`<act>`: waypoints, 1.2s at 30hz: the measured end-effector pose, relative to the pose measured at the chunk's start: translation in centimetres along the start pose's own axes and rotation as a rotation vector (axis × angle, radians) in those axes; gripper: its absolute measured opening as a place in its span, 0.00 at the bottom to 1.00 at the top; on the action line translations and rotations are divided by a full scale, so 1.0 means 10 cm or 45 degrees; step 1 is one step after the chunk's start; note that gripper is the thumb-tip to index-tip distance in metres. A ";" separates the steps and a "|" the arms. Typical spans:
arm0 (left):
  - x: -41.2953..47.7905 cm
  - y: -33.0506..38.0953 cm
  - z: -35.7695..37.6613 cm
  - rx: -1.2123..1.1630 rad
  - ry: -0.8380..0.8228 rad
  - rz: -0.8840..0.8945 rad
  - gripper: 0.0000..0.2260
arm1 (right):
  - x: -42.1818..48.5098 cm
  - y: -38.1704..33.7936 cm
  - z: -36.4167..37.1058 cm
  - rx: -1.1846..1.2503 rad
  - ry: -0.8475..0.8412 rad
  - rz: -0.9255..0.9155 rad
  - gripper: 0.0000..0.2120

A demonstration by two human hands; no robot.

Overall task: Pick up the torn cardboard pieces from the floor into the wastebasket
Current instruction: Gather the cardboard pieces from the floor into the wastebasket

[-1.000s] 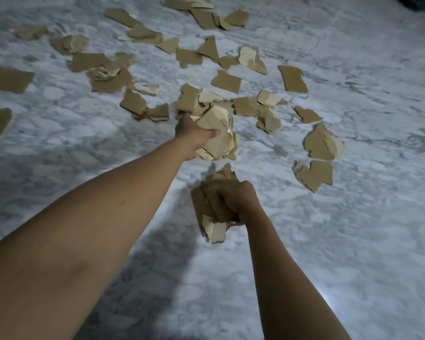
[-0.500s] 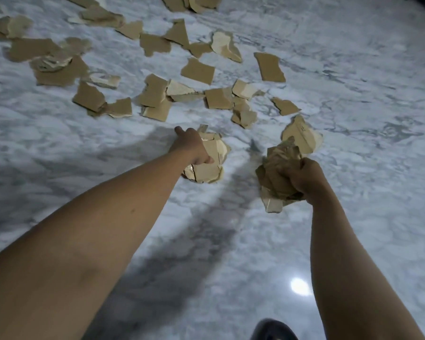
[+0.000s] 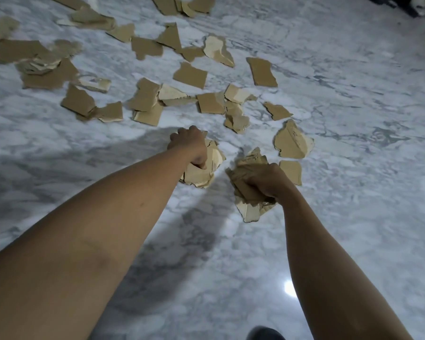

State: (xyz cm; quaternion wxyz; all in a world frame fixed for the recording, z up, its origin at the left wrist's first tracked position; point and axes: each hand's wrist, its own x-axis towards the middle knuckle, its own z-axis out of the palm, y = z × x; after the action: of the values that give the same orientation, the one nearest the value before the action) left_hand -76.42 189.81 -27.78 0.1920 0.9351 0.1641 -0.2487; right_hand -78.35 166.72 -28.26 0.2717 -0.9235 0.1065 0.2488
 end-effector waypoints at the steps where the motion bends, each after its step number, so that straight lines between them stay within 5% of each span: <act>1: 0.01 0.01 -0.02 -0.014 -0.034 -0.025 0.47 | -0.06 -0.03 0.02 0.040 0.004 0.009 0.34; 4: 0.05 0.02 -0.04 -0.011 -0.099 -0.071 0.42 | -0.17 -0.05 0.06 0.124 0.007 0.023 0.25; 11: 0.09 0.05 -0.03 0.018 -0.112 -0.084 0.36 | -0.27 0.08 -0.05 0.608 -0.063 0.290 0.24; 15: 0.10 0.11 -0.05 0.010 -0.139 -0.049 0.33 | 0.01 0.40 -0.41 1.093 0.041 0.480 0.47; 18: 0.05 0.15 -0.09 -0.010 -0.123 -0.004 0.28 | 0.31 0.57 -0.55 1.257 0.194 0.614 0.38; 30: -0.39 -0.02 0.08 0.012 0.259 0.171 0.15 | 0.00 0.05 -0.34 0.620 -0.050 0.685 0.19; 36: -0.67 -0.36 0.19 -0.280 0.245 -0.003 0.19 | -0.22 -0.25 0.00 0.462 -0.134 0.577 0.21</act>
State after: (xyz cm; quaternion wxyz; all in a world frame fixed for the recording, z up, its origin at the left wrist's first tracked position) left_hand -84.16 190.65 -26.75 0.2765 0.9277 0.2089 -0.1387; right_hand -79.39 168.93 -25.94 0.3751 -0.7983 0.3385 0.3278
